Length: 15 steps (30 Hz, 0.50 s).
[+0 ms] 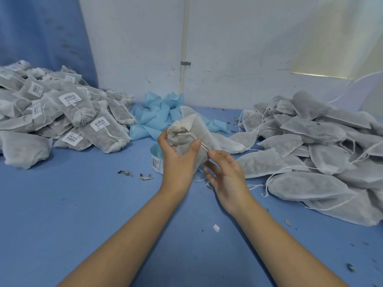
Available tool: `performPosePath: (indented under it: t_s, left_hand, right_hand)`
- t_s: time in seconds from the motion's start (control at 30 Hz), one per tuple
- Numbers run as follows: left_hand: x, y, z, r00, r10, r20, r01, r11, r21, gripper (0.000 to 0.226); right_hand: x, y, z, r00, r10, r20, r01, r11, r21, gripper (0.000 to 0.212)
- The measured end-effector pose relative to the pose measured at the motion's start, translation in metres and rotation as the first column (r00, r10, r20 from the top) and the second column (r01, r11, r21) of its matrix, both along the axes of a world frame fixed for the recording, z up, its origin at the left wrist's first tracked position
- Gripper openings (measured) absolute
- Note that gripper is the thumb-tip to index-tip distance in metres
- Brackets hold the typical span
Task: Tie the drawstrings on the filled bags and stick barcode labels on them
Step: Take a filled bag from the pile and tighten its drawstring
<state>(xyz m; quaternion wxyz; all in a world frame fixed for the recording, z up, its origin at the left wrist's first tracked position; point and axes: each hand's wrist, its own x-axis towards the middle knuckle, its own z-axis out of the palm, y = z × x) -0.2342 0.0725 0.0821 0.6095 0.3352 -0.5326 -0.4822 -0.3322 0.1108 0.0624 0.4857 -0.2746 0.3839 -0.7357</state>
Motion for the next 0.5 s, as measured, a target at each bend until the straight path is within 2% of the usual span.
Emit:
performPosePath:
  t_s: [0.17,0.27,0.33,0.4,0.5]
  left_hand:
    - [0.007,-0.005,0.002,0.999,-0.025,-0.042,0.028,0.997,0.069,0.054]
    - [0.011,-0.009,0.003,0.996,-0.055,-0.063,0.062,0.991,0.118,0.035]
    - [0.014,-0.009,0.003,0.994,-0.074,-0.084,0.087,0.983,0.163,0.024]
    - [0.016,-0.011,0.003,0.992,-0.083,-0.092,0.100,0.976,0.192,0.025]
    - [0.021,-0.016,0.003,0.996,-0.075,-0.054,0.084,0.978,0.190,0.030]
  right_hand:
    - [-0.006,-0.001,-0.004,0.964,-0.087,-0.252,0.094,0.995,0.017,0.015]
    - [-0.007,-0.002,-0.008,0.910,-0.084,-0.406,0.119,0.991,0.062,0.006]
    - [-0.004,-0.005,-0.011,0.764,-0.037,-0.644,0.163,0.977,0.138,0.020]
    - [-0.002,-0.008,-0.013,0.558,0.035,-0.829,0.183,0.969,0.164,0.038]
    - [-0.001,-0.014,-0.016,0.300,0.110,-0.948,0.183,0.968,0.170,0.049]
